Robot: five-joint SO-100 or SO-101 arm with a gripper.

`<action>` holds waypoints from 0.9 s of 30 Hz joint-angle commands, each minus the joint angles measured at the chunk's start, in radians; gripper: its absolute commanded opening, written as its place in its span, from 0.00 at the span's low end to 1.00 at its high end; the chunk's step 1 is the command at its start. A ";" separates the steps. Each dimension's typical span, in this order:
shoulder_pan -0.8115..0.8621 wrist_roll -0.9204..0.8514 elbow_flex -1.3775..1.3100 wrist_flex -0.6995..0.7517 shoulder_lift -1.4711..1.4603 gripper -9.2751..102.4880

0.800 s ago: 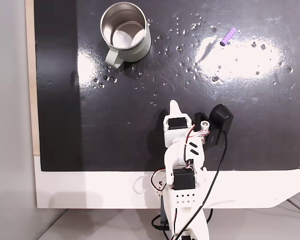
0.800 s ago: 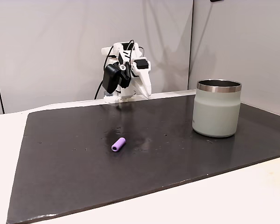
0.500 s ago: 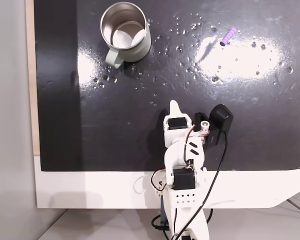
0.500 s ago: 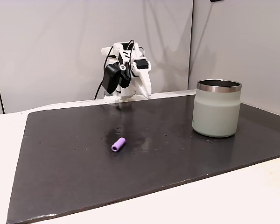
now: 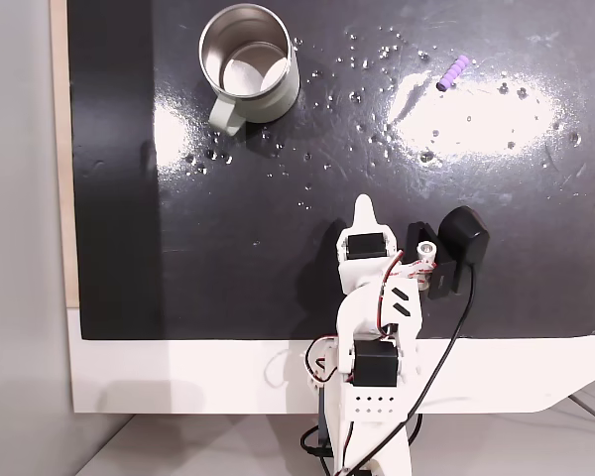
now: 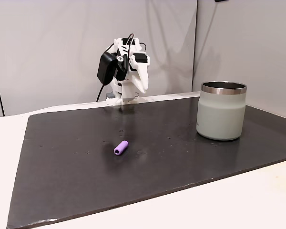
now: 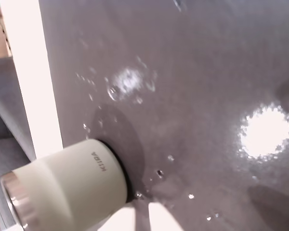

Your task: Grasp a pengrip and put it in the cup.

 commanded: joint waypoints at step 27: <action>0.225 -0.341 -1.427 0.307 -1.410 0.08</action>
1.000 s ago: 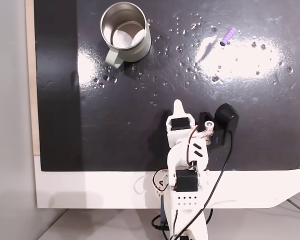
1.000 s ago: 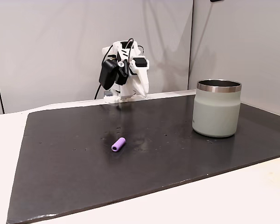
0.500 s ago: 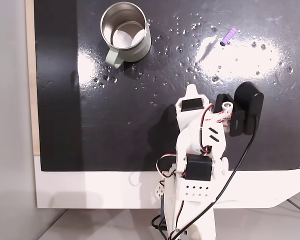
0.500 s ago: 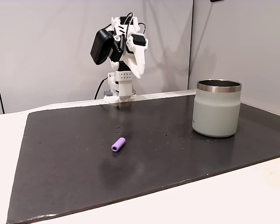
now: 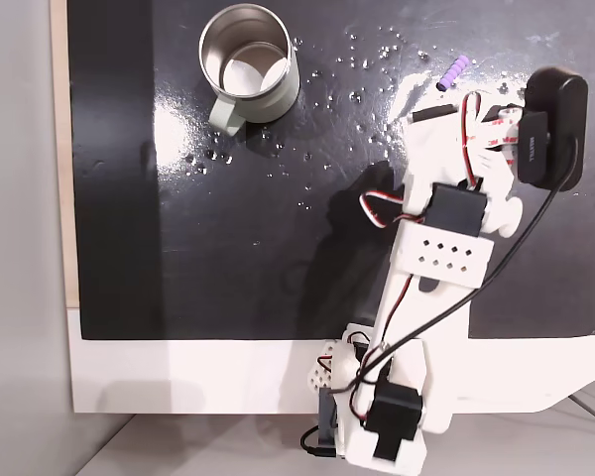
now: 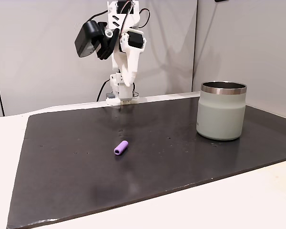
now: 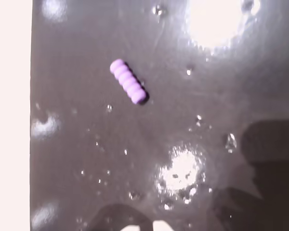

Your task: Grasp a pengrip and put it in the cup.

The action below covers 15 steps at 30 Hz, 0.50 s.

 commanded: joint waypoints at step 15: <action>0.043 -0.209 -1.140 0.552 -0.749 0.11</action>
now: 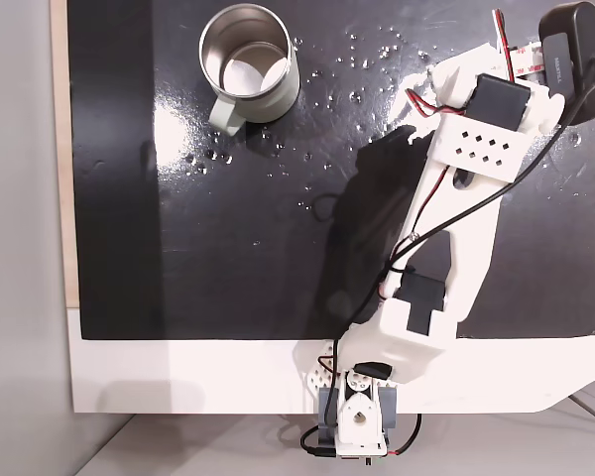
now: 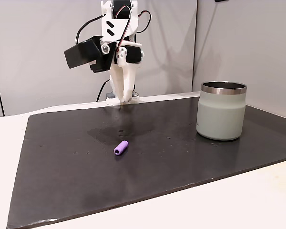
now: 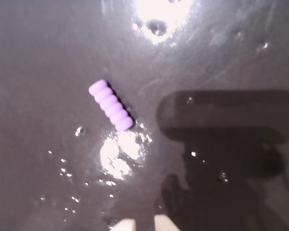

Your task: Grasp a pengrip and put it in the cup.

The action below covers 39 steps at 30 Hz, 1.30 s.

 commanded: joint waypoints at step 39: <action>0.035 -0.414 -0.756 -0.067 -0.652 0.26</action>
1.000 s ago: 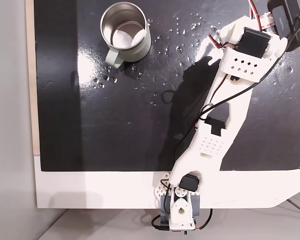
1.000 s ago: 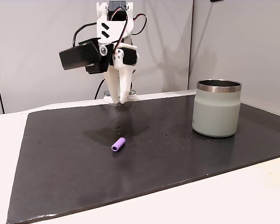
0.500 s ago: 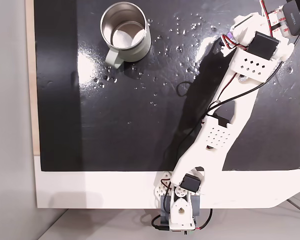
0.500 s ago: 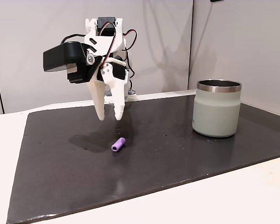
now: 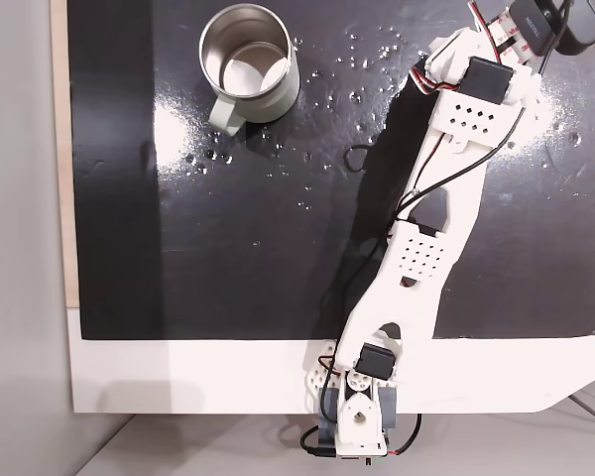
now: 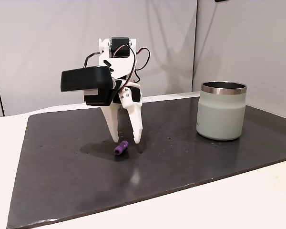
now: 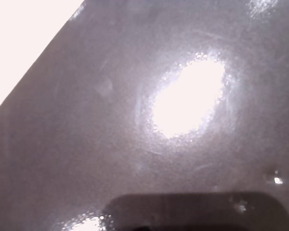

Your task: Grasp a pengrip and put it in the cup.

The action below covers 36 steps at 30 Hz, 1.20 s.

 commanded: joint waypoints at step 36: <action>-0.026 0.124 -0.086 0.115 0.262 0.09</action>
